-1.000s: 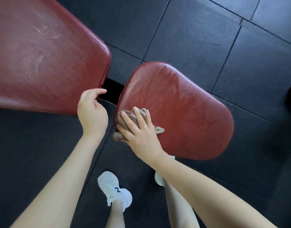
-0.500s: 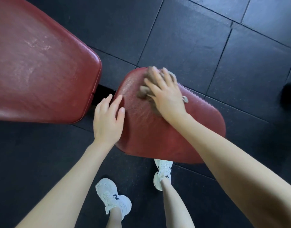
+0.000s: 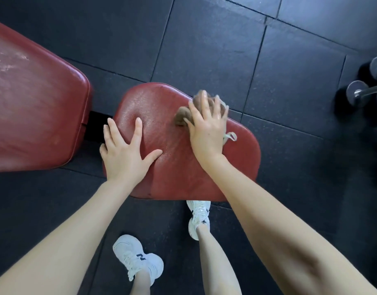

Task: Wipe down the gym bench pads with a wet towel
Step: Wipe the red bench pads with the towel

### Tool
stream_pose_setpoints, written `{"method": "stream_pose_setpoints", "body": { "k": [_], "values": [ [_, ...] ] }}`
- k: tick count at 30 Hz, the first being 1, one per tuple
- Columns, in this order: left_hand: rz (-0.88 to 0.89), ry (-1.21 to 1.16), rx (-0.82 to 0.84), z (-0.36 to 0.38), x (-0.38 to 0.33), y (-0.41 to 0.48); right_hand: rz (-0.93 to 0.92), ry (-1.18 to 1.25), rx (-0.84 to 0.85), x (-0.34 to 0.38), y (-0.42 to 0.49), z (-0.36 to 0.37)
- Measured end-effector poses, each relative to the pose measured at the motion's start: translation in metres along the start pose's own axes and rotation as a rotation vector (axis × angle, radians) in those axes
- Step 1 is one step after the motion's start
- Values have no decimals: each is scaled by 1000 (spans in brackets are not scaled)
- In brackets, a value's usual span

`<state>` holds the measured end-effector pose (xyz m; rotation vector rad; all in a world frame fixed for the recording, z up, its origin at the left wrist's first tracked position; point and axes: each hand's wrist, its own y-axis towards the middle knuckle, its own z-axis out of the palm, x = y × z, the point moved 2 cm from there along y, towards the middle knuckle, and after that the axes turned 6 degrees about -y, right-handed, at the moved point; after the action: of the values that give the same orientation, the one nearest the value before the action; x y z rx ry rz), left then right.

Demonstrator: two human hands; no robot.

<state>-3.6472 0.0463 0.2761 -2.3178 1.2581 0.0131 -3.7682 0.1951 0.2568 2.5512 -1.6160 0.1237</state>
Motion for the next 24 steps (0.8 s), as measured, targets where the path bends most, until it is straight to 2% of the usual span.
{"method": "stream_pose_setpoints", "body": {
  "k": [3, 5, 9, 12, 15, 18, 21, 23, 24],
  "values": [
    [-2, 5, 9, 0, 1, 0, -171, 25, -22, -16, -2, 2],
    [-8, -9, 4, -1, 1, 0, -181, 35, 7, -51, -33, -3],
    [-8, 1, 20, -5, -3, 1, 84, 74, 52, -91, -125, -21],
    [-20, -35, 57, -11, -3, 0, 226, 99, 42, -58, -161, -22],
    [-22, -242, 60, -23, 8, 2, 76, 66, 3, 20, -171, -2],
    [-22, -408, -52, -39, 30, 0, -134, 66, 2, 61, -176, 6],
    [-121, -450, -111, -48, 57, -19, -343, 60, -27, 9, -165, -5],
    [-119, -433, -91, -47, 68, -35, -307, 60, -59, -40, -156, -17],
    [-108, -431, -75, -45, 73, -42, -222, 87, -40, -55, -153, -24]
  ]
}}
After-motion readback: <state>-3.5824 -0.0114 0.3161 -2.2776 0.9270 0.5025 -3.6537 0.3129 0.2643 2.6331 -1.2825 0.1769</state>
